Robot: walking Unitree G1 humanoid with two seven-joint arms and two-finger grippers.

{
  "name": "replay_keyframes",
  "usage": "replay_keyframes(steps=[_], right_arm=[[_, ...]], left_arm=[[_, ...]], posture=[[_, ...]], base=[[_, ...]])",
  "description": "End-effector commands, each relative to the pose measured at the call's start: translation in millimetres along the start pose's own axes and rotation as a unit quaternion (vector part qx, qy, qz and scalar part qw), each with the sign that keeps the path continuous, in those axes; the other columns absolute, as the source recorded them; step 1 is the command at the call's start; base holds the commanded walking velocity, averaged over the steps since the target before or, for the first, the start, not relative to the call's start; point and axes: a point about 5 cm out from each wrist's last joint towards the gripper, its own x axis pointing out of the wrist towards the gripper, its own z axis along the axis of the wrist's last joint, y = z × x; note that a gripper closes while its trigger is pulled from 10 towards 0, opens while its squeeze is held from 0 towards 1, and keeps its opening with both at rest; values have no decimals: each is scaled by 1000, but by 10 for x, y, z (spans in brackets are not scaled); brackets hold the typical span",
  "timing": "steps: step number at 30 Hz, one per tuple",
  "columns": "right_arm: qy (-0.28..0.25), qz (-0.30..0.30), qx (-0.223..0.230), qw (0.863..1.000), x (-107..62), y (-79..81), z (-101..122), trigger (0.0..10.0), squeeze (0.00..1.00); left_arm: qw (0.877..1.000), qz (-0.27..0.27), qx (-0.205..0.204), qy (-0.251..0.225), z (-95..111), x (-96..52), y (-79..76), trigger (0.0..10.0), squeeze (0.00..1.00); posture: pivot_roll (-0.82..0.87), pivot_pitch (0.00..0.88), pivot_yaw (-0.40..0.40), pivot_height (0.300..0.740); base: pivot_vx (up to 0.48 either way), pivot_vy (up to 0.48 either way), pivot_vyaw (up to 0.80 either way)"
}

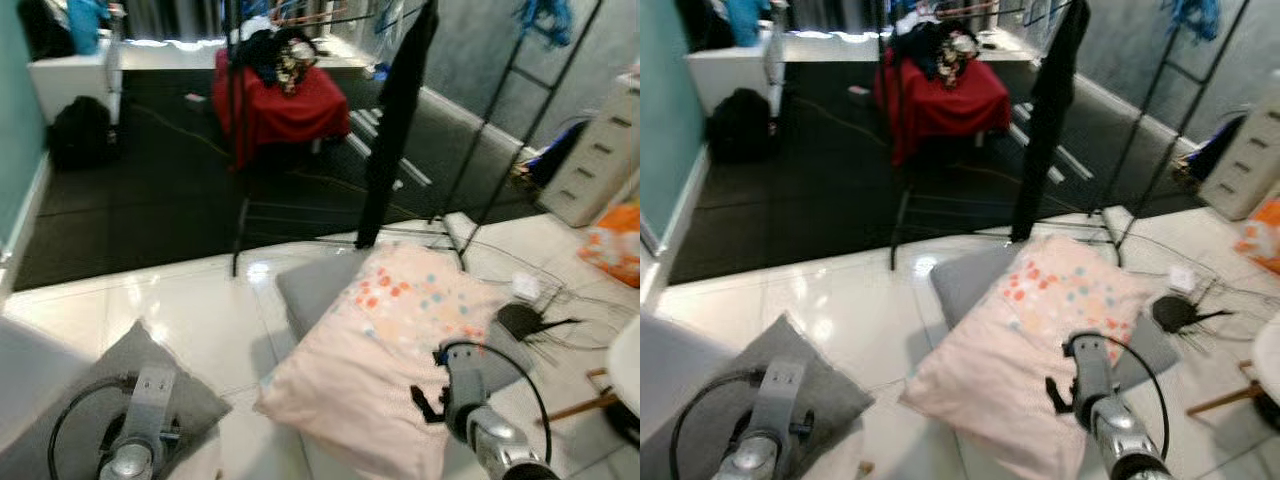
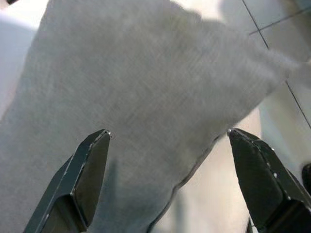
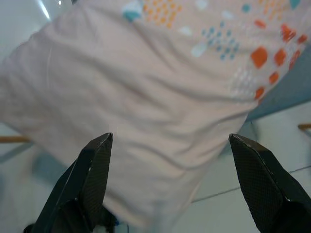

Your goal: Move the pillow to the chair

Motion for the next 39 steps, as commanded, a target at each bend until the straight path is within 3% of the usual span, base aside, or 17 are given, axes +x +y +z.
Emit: replay_keyframes(steps=[1, 5, 13, 39], right_arm=[[5, 0, 9, 1000, -6, 9, -41, 10000, 0], [5, 0, 8, 1000, -8, 2, -39, 10000, 0], [3, 1, 7, 1000, -12, -2, -42, 10000, 0], [-3, 2, 21, 1000, -11, -9, -23, 10000, 0]], left_arm=[[1000, -7, 8, 16, -80, -18, -12, 10000, 0], [1000, -7, 4, 17, -84, -20, -16, 10000, 0], [1000, -8, 1, 16, -87, -23, -21, 10000, 0], [1000, -4, -7, 15, -78, -22, -31, 10000, 0]], posture=[[-91, 83, -61, 740], [-91, 86, -63, 740], [-96, 84, -64, 740], [-98, 74, -65, 740]], base=[[0, -322, 0], [0, -441, 0], [0, 0, 0], [0, -442, 0]])
